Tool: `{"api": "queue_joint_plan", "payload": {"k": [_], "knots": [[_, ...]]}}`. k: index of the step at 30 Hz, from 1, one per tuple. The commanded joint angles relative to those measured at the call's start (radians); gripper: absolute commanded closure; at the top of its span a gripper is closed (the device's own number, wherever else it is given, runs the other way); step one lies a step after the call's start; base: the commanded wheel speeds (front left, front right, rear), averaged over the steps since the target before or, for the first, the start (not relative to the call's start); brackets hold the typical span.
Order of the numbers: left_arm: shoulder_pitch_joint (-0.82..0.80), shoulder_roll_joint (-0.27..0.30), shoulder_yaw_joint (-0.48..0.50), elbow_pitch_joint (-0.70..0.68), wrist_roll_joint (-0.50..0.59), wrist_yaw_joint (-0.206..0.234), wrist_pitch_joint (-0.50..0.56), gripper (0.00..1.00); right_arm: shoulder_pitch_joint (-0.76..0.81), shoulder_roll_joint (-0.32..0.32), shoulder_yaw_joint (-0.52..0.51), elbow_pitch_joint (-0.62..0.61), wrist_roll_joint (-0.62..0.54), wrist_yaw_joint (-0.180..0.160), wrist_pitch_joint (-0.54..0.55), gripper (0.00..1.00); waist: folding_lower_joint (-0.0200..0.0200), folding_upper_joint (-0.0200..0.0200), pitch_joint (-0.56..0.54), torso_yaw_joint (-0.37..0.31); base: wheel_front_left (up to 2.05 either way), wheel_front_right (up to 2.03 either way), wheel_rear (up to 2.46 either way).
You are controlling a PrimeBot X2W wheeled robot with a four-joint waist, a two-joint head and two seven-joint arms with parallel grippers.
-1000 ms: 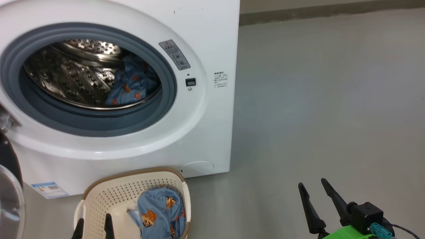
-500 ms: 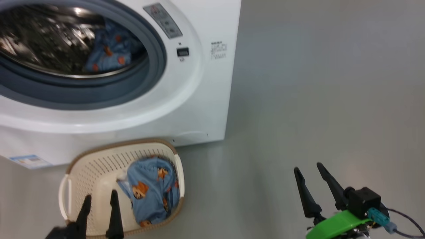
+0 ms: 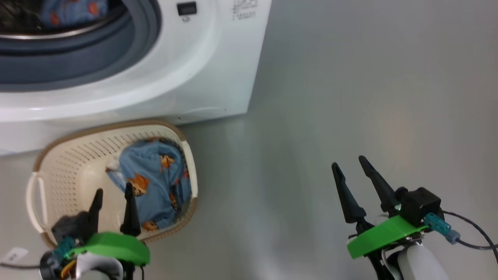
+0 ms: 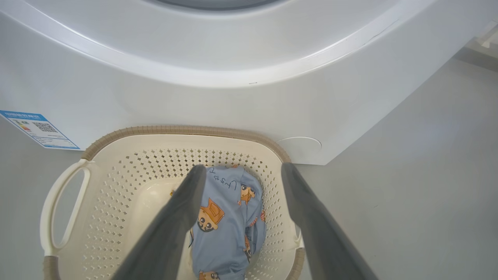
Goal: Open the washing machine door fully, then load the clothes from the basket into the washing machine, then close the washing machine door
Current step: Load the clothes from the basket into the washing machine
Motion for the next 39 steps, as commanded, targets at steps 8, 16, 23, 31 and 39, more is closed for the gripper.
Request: {"api": "queue_joint_plan", "payload": {"k": [8, 16, 23, 31, 39], "knots": [[-0.185, 0.009, 0.074, 0.138, 0.014, -0.037, -0.006, 0.0, -0.062, 0.001, 0.05, -0.038, 0.047, 0.002, -0.006, 0.0, -0.0002, -0.0001, 0.212, -0.065, 0.0, 0.0, 0.0], [-0.335, 0.037, 0.081, 0.312, 0.069, -0.052, -0.006, 0.0, -0.113, 0.001, 0.089, -0.049, 0.09, 0.002, -0.006, 0.0, -0.0002, -0.0001, 0.329, -0.108, 0.0, 0.0, 0.0], [-0.453, 0.111, 0.073, 0.45, 0.107, -0.054, -0.005, 0.0, -0.144, 0.001, 0.121, -0.056, 0.133, 0.002, -0.006, 0.0, -0.0002, -0.0001, 0.415, -0.151, 0.0, 0.0, 0.0], [-0.557, 0.183, 0.128, 0.559, 0.075, -0.002, 0.01, 0.0, -0.162, 0.001, 0.159, -0.057, 0.177, 0.002, -0.006, 0.0, -0.0002, -0.0001, 0.493, -0.196, 0.0, 0.0, 0.0], [-0.606, 0.207, 0.158, 0.649, 0.053, 0.073, 0.063, 0.0, -0.166, 0.001, 0.169, -0.061, 0.189, 0.002, -0.006, 0.0, -0.0002, -0.0001, 0.524, -0.213, 0.0, 0.0, 0.0]]}}
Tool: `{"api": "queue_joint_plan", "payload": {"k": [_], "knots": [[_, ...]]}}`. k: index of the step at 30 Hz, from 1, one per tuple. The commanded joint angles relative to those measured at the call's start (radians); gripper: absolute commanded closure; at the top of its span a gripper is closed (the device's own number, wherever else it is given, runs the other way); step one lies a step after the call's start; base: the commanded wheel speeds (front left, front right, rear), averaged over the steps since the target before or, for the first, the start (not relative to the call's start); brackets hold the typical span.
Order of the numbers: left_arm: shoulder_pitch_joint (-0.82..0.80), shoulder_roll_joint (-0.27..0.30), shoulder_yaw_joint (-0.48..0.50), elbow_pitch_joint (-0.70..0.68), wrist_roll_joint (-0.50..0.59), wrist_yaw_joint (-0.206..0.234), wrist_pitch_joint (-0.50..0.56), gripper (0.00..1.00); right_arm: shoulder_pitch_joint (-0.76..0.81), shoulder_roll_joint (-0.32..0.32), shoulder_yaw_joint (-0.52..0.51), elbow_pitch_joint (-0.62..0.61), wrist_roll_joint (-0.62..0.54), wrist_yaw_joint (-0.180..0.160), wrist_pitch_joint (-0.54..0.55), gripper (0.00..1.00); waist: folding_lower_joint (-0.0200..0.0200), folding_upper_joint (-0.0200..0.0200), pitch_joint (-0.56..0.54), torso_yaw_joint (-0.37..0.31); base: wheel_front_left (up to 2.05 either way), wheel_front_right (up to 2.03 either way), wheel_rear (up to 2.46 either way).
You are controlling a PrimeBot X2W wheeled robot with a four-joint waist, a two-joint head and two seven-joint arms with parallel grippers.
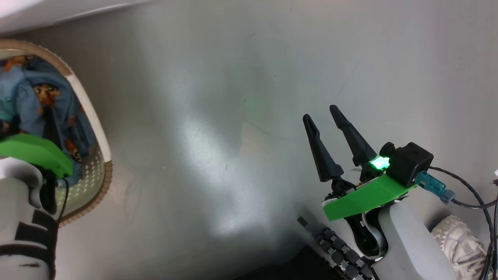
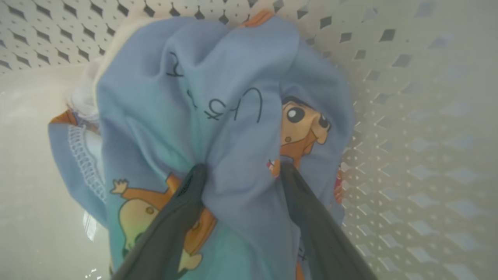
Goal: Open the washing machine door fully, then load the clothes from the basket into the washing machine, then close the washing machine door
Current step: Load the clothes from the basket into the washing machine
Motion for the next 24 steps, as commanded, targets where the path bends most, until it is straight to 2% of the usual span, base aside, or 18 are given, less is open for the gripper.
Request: {"api": "queue_joint_plan", "payload": {"k": [1, 10, 16, 17, 18, 19, 20, 24], "knots": [[0.018, 0.041, 0.022, 0.0, -0.003, 0.009, 0.006, 0.0, 0.027, 0.001, 0.025, -0.018, 0.009, 0.002, -0.006, 0.0, 0.0, 0.0, 0.012, -0.011, 0.0, 0.0, 0.0], [-0.074, 0.095, -0.025, 0.077, 0.046, 0.076, 0.105, 0.0, 0.029, 0.001, 0.036, -0.018, 0.018, 0.002, -0.006, 0.0, 0.0, 0.0, 0.026, -0.019, 0.0, 0.0, 0.0], [-0.122, 0.116, -0.091, 0.127, 0.101, 0.091, 0.205, 0.0, 0.03, 0.001, 0.038, -0.015, 0.025, 0.002, -0.006, 0.0, 0.0, 0.0, 0.028, -0.026, 0.0, 0.0, 0.0], [-0.127, 0.118, -0.097, 0.132, 0.105, 0.091, 0.216, 0.09, 0.03, 0.001, 0.037, -0.014, 0.026, 0.002, -0.006, 0.0, 0.0, 0.0, 0.027, -0.027, 0.0, 0.0, 0.0], [-0.13, 0.119, -0.103, 0.138, 0.109, 0.09, 0.224, 0.53, 0.03, 0.001, 0.035, -0.014, 0.027, 0.002, -0.006, 0.0, 0.0, 0.0, 0.025, -0.027, 0.0, 0.0, 0.0], [-0.132, 0.12, -0.109, 0.143, 0.111, 0.086, 0.232, 0.79, 0.029, 0.001, 0.034, -0.014, 0.028, 0.002, -0.006, 0.0, 0.0, 0.0, 0.023, -0.027, 0.0, 0.0, 0.0], [-0.133, 0.12, -0.115, 0.148, 0.113, 0.081, 0.238, 1.0, 0.029, 0.001, 0.032, -0.015, 0.028, 0.002, -0.006, 0.0, 0.0, 0.0, 0.021, -0.027, 0.0, 0.0, 0.0], [-0.126, 0.115, -0.122, 0.164, 0.107, 0.067, 0.229, 1.0, 0.03, 0.001, 0.015, -0.023, 0.028, 0.002, -0.006, 0.0, 0.0, 0.0, 0.003, -0.015, 0.0, 0.0, 0.0]]}}
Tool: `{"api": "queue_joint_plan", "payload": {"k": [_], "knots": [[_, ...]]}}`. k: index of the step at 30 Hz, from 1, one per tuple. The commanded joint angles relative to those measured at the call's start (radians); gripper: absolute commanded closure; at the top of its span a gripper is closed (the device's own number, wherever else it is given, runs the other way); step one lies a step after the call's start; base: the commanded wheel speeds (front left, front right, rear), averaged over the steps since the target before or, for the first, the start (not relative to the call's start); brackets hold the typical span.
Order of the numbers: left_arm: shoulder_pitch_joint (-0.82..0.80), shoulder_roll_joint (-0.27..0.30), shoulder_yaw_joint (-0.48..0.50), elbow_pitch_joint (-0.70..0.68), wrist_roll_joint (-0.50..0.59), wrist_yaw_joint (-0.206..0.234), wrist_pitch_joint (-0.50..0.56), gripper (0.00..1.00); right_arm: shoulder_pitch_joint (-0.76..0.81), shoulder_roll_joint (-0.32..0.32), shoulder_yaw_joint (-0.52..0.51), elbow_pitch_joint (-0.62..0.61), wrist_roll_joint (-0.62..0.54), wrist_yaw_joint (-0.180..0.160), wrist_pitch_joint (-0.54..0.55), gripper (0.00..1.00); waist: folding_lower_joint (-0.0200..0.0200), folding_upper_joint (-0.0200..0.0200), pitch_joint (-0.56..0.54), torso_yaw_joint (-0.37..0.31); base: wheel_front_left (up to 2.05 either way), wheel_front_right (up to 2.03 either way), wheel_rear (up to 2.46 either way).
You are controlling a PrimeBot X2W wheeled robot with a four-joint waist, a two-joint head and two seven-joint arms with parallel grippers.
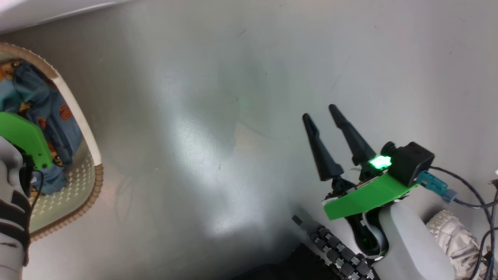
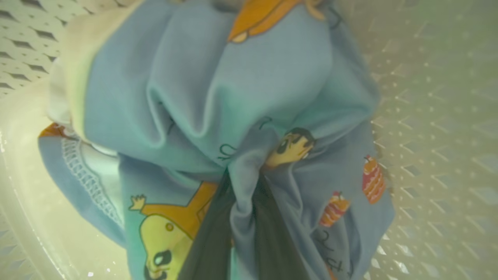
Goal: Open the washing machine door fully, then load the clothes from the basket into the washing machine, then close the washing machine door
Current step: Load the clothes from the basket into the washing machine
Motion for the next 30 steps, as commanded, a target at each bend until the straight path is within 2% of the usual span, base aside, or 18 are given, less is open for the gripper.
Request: {"api": "queue_joint_plan", "payload": {"k": [1, 11, 18, 30], "knots": [[0.035, 0.03, 0.015, -0.002, -0.007, -0.007, -0.019, 1.0, 0.029, 0.0, -0.002, -0.024, 0.007, 0.002, -0.006, 0.0, 0.0, 0.0, -0.013, 0.016, 0.0, 0.0, 0.0], [0.101, -0.011, 0.01, 0.004, -0.037, -0.059, -0.184, 1.0, 0.028, 0.0, -0.059, -0.028, -0.028, 0.002, -0.006, 0.0, 0.0, 0.0, -0.107, 0.074, 0.0, 0.0, 0.0], [0.193, -0.071, 0.019, -0.029, -0.071, -0.099, -0.296, 1.0, 0.04, 0.0, -0.089, -0.023, -0.063, 0.002, -0.006, 0.0, 0.0, 0.0, -0.214, 0.128, 0.0, 0.0, 0.0], [0.454, -0.158, 0.047, -0.369, -0.068, -0.117, -0.306, 1.0, 0.105, 0.0, -0.146, 0.0, -0.127, 0.002, -0.006, 0.0, 0.0, 0.0, -0.426, 0.216, 0.0, 0.0, 0.0]]}}
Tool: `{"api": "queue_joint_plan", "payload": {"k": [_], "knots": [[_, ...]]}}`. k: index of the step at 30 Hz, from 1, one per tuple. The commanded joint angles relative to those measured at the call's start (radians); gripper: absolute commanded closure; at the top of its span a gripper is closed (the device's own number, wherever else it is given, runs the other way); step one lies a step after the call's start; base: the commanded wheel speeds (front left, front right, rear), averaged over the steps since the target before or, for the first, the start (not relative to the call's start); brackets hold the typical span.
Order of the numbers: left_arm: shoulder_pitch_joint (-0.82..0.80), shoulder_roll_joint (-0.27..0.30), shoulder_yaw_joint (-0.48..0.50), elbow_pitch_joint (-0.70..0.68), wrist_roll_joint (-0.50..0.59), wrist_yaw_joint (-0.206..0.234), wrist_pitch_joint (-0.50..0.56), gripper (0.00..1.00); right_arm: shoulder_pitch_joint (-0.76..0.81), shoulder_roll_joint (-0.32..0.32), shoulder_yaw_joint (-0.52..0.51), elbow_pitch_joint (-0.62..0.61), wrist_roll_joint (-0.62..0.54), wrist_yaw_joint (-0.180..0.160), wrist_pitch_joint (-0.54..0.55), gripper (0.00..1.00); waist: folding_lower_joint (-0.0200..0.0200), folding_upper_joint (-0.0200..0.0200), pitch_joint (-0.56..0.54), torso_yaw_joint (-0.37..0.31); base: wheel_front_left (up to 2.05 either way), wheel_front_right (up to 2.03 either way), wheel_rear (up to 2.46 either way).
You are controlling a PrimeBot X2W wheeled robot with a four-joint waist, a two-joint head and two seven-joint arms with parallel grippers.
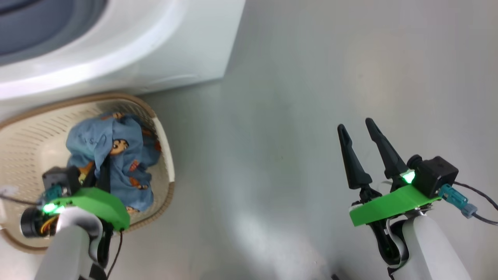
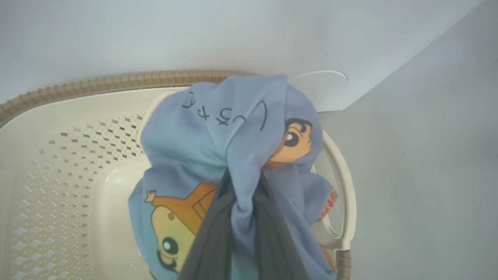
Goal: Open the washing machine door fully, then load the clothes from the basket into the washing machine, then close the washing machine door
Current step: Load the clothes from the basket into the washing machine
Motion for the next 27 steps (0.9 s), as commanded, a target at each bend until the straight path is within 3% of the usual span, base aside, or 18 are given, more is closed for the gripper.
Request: {"api": "queue_joint_plan", "payload": {"k": [1, 14, 27], "knots": [[0.057, 0.024, 0.035, -0.048, 0.001, -0.005, -0.013, 1.0, 0.043, 0.0, 0.011, -0.016, -0.015, 0.002, -0.006, 0.0, 0.0001, -0.0001, -0.109, 0.062, 0.0, 0.0, 0.0], [0.286, -0.039, 0.11, -0.361, 0.02, -0.045, -0.013, 1.0, 0.115, -0.012, -0.009, -0.001, -0.036, 0.002, -0.006, 0.0, 0.0001, -0.0001, -0.299, 0.102, 0.0, 0.0, 0.0], [0.458, -0.059, 0.144, -0.602, 0.061, -0.057, -0.013, 1.0, 0.19, -0.012, -0.041, 0.001, -0.077, 0.002, -0.006, 0.0, 0.0001, -0.0001, -0.472, 0.119, 0.0, 0.0, 0.0]]}}
